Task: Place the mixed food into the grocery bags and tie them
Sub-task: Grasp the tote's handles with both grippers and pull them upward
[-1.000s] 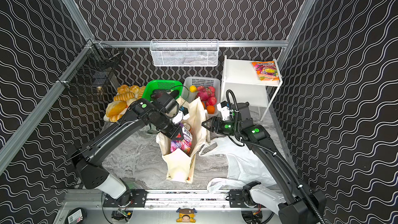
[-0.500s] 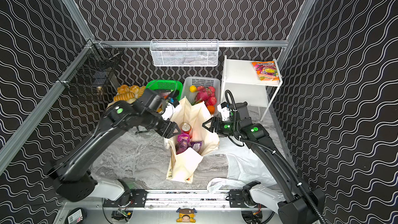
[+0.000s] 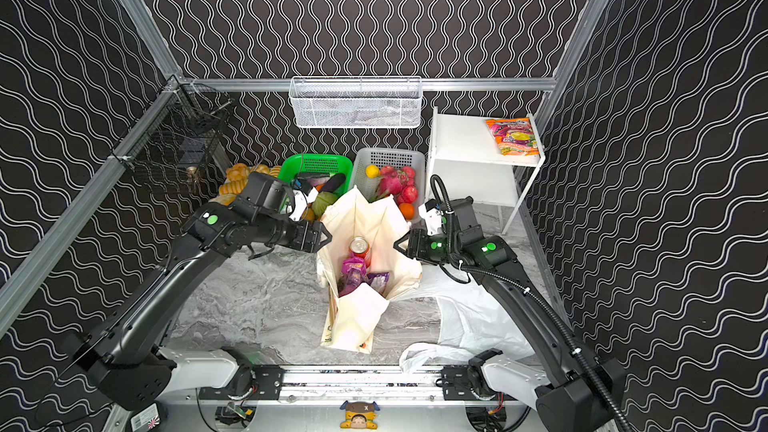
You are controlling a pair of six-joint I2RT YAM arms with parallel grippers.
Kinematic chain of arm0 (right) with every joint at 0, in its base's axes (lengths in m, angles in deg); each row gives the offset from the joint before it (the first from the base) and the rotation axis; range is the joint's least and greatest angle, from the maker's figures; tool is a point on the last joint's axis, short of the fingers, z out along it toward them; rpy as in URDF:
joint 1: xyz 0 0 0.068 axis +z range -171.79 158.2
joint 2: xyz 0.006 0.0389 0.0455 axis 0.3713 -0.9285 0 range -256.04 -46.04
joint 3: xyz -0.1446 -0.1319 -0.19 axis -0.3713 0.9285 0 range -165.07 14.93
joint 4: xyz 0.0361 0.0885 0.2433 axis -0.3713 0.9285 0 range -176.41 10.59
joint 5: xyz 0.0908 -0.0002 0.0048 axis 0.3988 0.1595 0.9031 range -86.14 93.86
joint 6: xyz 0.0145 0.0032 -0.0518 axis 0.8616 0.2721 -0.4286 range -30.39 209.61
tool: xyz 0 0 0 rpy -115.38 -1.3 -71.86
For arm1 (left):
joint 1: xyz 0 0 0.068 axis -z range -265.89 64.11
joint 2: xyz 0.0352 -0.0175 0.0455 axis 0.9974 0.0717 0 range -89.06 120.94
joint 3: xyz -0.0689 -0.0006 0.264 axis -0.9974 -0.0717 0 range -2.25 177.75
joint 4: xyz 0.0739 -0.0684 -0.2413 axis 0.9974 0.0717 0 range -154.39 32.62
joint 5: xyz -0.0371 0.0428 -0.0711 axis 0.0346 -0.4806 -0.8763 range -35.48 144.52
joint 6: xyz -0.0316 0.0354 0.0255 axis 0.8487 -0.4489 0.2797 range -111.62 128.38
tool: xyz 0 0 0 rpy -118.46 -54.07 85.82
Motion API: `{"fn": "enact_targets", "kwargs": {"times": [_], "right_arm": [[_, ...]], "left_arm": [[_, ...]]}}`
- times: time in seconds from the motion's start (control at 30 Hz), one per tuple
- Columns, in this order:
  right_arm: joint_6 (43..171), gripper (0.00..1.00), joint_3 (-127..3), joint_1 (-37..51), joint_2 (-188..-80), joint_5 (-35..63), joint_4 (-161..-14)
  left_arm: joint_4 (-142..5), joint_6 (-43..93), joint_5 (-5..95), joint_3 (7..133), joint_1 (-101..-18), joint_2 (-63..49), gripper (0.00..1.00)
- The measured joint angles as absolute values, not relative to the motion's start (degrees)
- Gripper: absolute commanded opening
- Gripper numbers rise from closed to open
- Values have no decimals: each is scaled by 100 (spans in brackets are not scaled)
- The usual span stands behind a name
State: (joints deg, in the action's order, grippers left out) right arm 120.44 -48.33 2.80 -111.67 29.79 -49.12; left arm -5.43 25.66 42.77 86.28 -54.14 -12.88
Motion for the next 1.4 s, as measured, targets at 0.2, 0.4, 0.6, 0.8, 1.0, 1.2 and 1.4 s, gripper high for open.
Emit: {"fn": "enact_targets", "kwargs": {"times": [0.2,0.4,0.6,0.8,1.0,1.2,1.4], "right_arm": [[12042,4,-4910,477,-11162,2749,-4682],[12182,0,-5054,715,-10959,2804,-4785],[12483,0,-5194,1218,-10905,2909,-5128],[12719,0,-5463,1802,-11099,2815,-5220],[12822,0,-5734,2313,-11508,2590,-5250],[12912,0,-6068,2613,-12013,2437,-5347],[12951,0,-6402,2728,-12395,2315,-5395]], "left_arm": [[-884,2761,3848,8211,-5442,-1279,15],[-1021,2787,3695,7935,-5445,-1727,0],[-803,2938,3949,7857,-5445,-2372,0],[-473,3069,4572,7870,-5445,-2859,0],[-191,3200,5169,7776,-5445,-3080,0],[-16,3218,5730,7688,-5447,-3111,0],[-64,3209,6032,7607,-5632,-3076,0]]}}
